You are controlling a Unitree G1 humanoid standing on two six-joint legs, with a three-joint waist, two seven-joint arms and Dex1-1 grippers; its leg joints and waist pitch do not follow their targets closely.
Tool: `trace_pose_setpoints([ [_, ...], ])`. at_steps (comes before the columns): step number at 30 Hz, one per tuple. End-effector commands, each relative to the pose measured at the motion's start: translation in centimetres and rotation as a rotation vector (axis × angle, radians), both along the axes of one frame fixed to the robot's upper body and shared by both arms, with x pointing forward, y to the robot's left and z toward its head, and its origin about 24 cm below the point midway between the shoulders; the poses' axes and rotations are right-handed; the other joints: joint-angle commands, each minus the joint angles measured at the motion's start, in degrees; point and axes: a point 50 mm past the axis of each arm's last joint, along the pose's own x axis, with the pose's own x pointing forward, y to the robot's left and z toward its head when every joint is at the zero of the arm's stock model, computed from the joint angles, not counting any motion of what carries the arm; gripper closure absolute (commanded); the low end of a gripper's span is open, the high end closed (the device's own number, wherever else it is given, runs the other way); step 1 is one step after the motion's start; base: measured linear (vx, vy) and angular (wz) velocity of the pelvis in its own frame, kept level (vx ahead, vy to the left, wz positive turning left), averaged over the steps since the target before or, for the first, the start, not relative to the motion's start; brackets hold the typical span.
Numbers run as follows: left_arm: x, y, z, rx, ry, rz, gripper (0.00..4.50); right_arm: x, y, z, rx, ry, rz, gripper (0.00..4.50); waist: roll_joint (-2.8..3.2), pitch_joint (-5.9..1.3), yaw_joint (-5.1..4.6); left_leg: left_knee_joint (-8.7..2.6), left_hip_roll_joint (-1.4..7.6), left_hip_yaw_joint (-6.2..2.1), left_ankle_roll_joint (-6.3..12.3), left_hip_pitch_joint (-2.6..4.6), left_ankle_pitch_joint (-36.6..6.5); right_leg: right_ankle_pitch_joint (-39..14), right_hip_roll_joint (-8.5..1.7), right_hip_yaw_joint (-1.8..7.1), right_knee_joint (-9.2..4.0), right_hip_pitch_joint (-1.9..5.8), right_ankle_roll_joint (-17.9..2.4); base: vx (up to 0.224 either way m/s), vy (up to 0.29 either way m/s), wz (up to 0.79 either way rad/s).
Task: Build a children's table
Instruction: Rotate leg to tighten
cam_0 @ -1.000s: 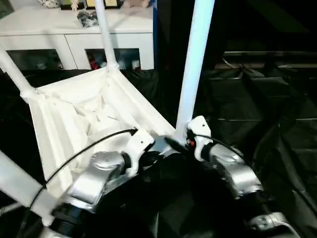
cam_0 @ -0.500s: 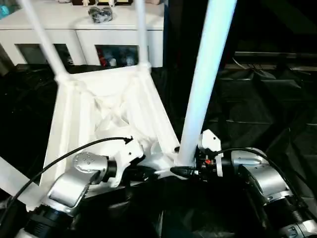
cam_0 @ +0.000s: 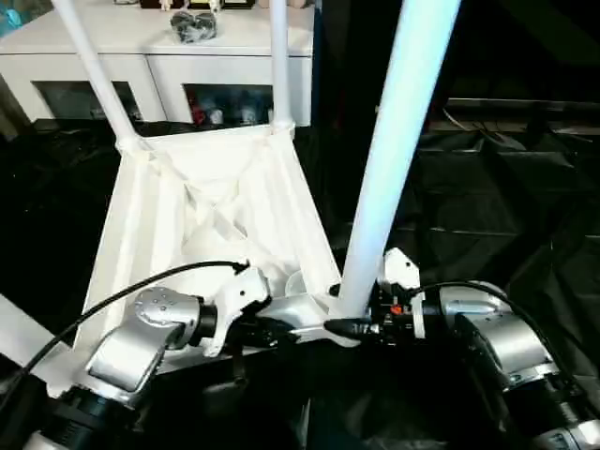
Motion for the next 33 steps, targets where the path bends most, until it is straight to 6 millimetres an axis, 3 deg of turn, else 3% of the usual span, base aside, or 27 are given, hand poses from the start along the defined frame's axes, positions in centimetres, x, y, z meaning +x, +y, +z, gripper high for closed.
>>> trace_pose_setpoints([
  [1, 1.0, -2.5, 1.3, -0.093, -0.066, 0.037, 4.5, -0.2, 2.3, -1.8, -0.066, 0.028, -0.029, 1.82, -0.66, -2.25, -0.42, -4.39, 4.3, -2.04, 1.77, 0.57, -11.69, -13.6, -5.78, 3.27, -4.85, 2.02, -12.51, 0.0, 0.0, 0.0],
  [4, 1.2, -3.4, 1.3, -0.1, -0.073, 0.085, 4.5, 0.7, 2.7, -2.5, -0.093, 0.028, -0.169, 1.82, -0.65, -2.26, -1.03, -4.56, 4.26, -2.24, 0.41, 0.69, -13.34, -18.5, -5.84, 3.36, -5.37, 2.02, -10.31, 0.0, 0.0, 0.0],
  [7, 1.6, -5.3, 1.3, -0.123, -0.088, 0.175, 4.5, 1.9, 3.9, -3.2, -0.087, 0.092, -0.395, 1.82, -0.54, -2.29, -1.86, -4.72, 4.18, -2.37, 0.42, 0.45, -12.57, -17.22, -5.6, 3.3, -5.22, 2.02, -10.42, 0.0, 0.0, 0.0],
  [11, 1.5, -6.0, 1.3, -0.12, -0.093, 0.198, 4.5, 1.7, 5.0, -3.5, -0.113, 0.062, -0.38, 1.82, -0.48, -2.34, -1.91, -4.5, 4.12, -2.21, 1.16, 0.54, -13.12, -17.69, -5.72, 3.37, -5.56, 1.78, -9.73, 0.0, 0.0, 0.0],
  [12, 1.4, -6.3, 1.3, -0.126, -0.089, 0.192, 4.5, 1.6, 5.4, -3.3, -0.077, 0.066, -0.354, 1.27, -0.43, -2.48, -1.81, -4.48, 4.12, -2.21, 1.83, 0.37, -12.22, -16.78, -5.71, 3.41, -5.46, 1.93, -9.49, 0.0, 0.0, 0.0],
  [16, 1.0, -5.9, 1.3, -0.13, -0.08, 0.141, 4.5, 1.7, 5.1, -2.2, -0.035, 0.025, -0.28, 0.9, -0.3, -2.76, -1.58, -4.33, 4.26, -2.1, 2.57, 0.39, -10.94, -13.01, -5.64, 3.41, -5.13, 1.97, -10.07, 0.0, 0.0, 0.0],
  [18, 0.9, -5.5, 1.4, -0.129, -0.078, 0.118, 4.5, 1.8, 4.8, -1.6, -0.018, -0.02, -0.243, 0.9, -0.28, -3.0, -1.47, -4.04, 4.2, -2.01, 3.78, 0.18, -8.1, -7.43, -5.49, 3.3, -4.54, 2.1, -11.23, 0.0, 0.0, 0.0],
  [21, 0.8, -5.1, 1.5, -0.131, -0.074, 0.091, 4.5, 1.6, 4.4, -1.0, 0.003, -0.043, -0.183, 0.9, -0.29, -2.95, -1.23, -3.95, 4.18, -1.92, 4.73, 0.18, -7.58, -6.22, -5.49, 3.22, -4.45, 2.12, -12.07, 0.0, 0.0, 0.0],
  [25, 0.5, -4.1, 1.7, -0.138, -0.061, 0.004, 4.5, 0.5, 3.5, -0.4, 0.008, -0.063, 0.001, 0.9, -0.11, -2.88, -1.05, -3.96, 4.29, -1.91, 5.02, 0.36, -8.8, -7.62, -5.44, 3.16, -4.62, 2.11, -12.04, 0.0, 0.0, 0.0],
  [33, 0.1, -1.6, 1.6, -0.112, -0.005, -0.123, 4.5, -2.0, 1.5, 0.1, 0.001, 0.007, 0.27, 0.9, 0.06, -2.69, 0.44, -4.16, 4.67, -1.81, 4.75, 0.82, -10.55, -9.22, -5.32, 3.25, -4.75, 1.7, -12.07, 0.0, 0.0, 0.0],
])
